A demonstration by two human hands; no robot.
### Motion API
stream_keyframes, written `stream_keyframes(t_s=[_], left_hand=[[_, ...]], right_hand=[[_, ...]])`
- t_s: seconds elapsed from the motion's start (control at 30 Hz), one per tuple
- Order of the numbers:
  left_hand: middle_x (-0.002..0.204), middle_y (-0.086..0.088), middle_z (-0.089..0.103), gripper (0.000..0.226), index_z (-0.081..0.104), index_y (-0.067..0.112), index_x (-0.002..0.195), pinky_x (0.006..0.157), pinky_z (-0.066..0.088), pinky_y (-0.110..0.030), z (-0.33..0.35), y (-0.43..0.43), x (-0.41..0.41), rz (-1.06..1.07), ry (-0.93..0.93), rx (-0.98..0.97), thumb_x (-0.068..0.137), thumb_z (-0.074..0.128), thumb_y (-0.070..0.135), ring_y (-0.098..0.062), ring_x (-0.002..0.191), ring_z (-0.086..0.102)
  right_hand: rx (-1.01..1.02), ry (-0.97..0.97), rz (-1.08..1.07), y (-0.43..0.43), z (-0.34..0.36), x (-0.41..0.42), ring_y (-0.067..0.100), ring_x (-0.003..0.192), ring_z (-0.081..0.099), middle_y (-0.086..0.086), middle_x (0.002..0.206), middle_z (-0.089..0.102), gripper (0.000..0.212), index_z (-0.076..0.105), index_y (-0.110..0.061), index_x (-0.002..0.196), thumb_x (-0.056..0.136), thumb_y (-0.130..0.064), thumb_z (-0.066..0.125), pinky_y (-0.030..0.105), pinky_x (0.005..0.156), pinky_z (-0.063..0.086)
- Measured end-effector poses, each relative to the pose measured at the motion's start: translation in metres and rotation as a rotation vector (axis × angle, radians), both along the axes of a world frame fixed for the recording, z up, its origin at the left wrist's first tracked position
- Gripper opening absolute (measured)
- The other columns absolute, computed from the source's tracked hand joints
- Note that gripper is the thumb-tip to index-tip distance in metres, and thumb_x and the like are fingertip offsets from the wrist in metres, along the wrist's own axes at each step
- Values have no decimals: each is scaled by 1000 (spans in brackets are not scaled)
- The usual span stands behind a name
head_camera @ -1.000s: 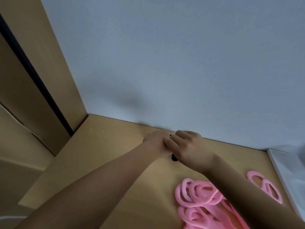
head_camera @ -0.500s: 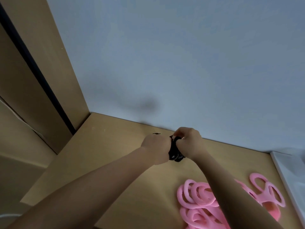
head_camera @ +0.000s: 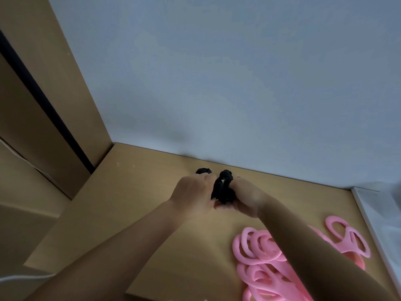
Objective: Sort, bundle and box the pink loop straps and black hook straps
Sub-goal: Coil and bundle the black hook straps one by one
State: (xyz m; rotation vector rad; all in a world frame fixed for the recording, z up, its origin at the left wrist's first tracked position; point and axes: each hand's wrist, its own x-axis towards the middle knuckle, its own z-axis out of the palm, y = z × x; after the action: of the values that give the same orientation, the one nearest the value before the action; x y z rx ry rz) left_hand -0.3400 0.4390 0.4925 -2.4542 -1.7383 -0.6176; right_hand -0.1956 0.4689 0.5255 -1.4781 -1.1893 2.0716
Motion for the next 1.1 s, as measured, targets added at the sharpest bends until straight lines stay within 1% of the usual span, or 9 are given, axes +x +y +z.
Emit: stream_keyframes(t_s=[0.13,0.3,0.43,0.5,0.6,0.7,0.8,0.93,1.1], left_hand=[[103,-4,55,40,49,8,107,69,48,-33,19,-2,-2,4,-220,-337,73,68,17,-23,88,55],[98,-4,61,53,51,10,109,69,47,-28,53,10,-17,-55,-691,-971,66,79,22,-16,78,60],[104,-9,63,76,57,1,115,79,52,-31,74,23,-38,-242,-572,-1357,51,77,38,-20,93,62],[105,-6,64,71,61,5,111,78,53,-27,78,27,-37,-269,-476,-1416,50,77,37,-18,94,62],[89,-2,66,37,66,14,88,80,54,-31,73,25,-26,-213,-423,-1377,55,80,25,-16,82,64],[65,-1,56,20,54,14,65,63,44,-30,52,13,-4,-24,-540,-1202,57,71,21,-20,64,54],[61,4,52,22,52,16,66,58,37,-24,34,5,18,172,-302,-897,65,63,35,-18,64,52],[65,5,48,20,56,16,81,63,37,-26,26,12,33,257,-38,-627,86,46,32,-19,74,52],[67,2,49,13,51,15,78,63,40,-25,11,19,39,346,-19,-665,86,44,24,-20,71,51]], right_hand=[[371,-223,10,3,5,-2,13,48,47,4,59,54,32,51,-11,64,81,6,31,26,48,32],[628,-306,12,-11,18,-7,6,45,45,-1,55,51,27,52,-7,67,79,6,32,16,43,37],[923,-329,144,-26,19,-13,4,66,48,-13,74,51,22,53,-13,72,58,-12,35,27,62,45],[964,-325,183,-28,16,-14,2,72,47,-16,83,48,20,51,-15,75,60,-14,38,15,64,40],[1008,-375,189,-30,8,-12,-2,72,46,-8,89,49,24,48,-17,81,61,-13,35,5,62,34],[982,-426,133,-27,6,-4,6,72,50,-3,91,58,37,49,-19,96,63,-13,33,16,61,35],[1046,-794,343,-21,6,1,22,90,54,4,104,61,42,49,-11,117,77,-3,45,27,61,34],[1279,-1241,388,-20,-2,-1,23,47,54,6,64,56,37,58,-6,76,45,2,76,16,44,-1],[899,-1345,568,-19,-1,-9,24,81,59,5,95,59,17,48,-9,101,89,1,43,26,52,34]])
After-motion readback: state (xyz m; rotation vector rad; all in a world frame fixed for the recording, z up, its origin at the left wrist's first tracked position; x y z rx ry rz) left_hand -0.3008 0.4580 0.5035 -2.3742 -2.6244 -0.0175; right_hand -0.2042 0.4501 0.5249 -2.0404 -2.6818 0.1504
